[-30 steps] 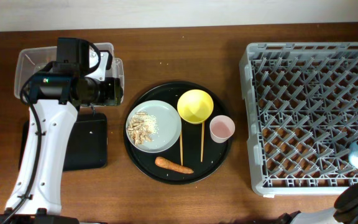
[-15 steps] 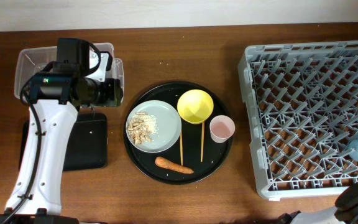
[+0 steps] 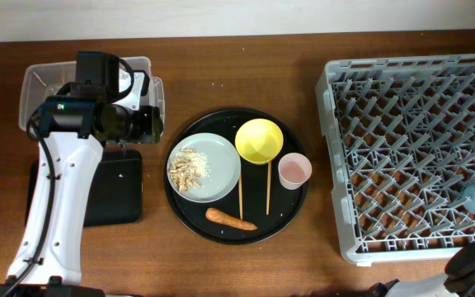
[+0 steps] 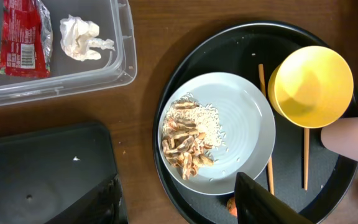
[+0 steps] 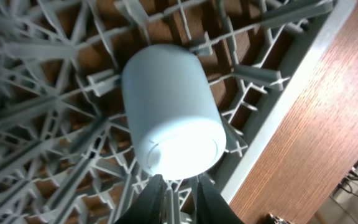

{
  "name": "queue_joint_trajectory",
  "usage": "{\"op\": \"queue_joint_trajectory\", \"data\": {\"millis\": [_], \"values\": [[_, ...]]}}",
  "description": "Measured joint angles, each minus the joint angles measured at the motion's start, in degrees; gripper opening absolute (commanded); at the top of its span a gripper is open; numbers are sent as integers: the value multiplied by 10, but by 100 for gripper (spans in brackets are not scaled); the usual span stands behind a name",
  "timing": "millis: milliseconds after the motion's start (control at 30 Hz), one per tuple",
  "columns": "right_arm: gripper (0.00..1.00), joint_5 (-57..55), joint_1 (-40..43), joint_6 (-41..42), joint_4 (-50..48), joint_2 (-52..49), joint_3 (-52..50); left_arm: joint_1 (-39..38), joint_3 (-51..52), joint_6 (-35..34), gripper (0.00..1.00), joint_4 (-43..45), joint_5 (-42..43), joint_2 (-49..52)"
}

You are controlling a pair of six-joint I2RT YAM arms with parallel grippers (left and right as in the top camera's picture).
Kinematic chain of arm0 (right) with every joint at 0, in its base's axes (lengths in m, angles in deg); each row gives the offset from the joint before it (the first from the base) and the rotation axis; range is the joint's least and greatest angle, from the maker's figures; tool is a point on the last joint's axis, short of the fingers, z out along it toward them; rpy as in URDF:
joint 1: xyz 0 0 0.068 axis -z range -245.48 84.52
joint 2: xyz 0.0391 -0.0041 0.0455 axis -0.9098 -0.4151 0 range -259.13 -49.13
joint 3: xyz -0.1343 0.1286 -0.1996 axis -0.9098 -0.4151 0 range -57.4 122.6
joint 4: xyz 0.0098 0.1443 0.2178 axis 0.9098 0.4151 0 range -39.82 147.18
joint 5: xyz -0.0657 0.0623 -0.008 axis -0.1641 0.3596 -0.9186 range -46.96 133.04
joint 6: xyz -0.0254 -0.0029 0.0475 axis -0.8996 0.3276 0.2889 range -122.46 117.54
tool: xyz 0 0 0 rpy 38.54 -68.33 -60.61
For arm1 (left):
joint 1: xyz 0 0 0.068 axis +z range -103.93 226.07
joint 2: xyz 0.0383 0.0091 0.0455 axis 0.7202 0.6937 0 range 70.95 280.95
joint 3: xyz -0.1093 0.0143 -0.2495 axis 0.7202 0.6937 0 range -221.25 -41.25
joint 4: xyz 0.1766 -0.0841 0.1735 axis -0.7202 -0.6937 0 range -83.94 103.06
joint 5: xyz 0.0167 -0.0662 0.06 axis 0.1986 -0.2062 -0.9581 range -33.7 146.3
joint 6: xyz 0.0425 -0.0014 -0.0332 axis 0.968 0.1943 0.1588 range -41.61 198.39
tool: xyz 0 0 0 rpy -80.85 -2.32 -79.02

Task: Sort waste into correct bins and load items into the dishwasher rack
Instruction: 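Carry the blue cup with the right gripper and place it in the rack, then move the left gripper to the pink cup and grasp it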

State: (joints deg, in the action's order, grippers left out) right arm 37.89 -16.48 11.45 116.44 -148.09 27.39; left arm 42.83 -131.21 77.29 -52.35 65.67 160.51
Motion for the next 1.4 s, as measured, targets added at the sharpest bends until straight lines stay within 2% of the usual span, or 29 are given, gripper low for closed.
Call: {"op": "queue_joint_trajectory", "data": {"millis": [233,300,467,533,600,667,867,933,1067,1133,1167,1200,1233,1400], "values": [[16,-8,0,-2,-170,9,-82,0,0,0,58,0,0,0],[16,2,0,-2,-167,9,-80,0,0,0,58,0,0,0],[18,70,0,-7,-78,10,-21,0,0,0,58,0,0,0],[21,140,-3,-32,-60,26,17,0,0,0,67,0,0,0],[22,197,-22,-59,-37,52,38,0,0,-2,67,0,0,0],[25,236,-84,-92,-2,83,50,0,0,-2,67,0,-5,0],[52,254,-314,-156,42,88,53,0,0,-2,68,-10,-25,0],[52,252,-384,-163,43,88,53,0,0,-2,68,-10,-26,0],[60,228,-492,-165,49,86,53,0,0,-2,67,-10,-12,0],[68,197,-511,-161,61,83,53,-5,0,-2,67,3,17,0],[76,186,-511,-160,64,82,53,-12,0,-2,67,11,24,0],[90,177,-508,-155,70,82,53,-24,0,-2,67,28,30,0],[98,167,-500,-153,76,82,53,-39,0,-2,67,38,37,0],[98,155,-438,-152,107,81,53,-166,0,-9,67,99,51,42]]}}
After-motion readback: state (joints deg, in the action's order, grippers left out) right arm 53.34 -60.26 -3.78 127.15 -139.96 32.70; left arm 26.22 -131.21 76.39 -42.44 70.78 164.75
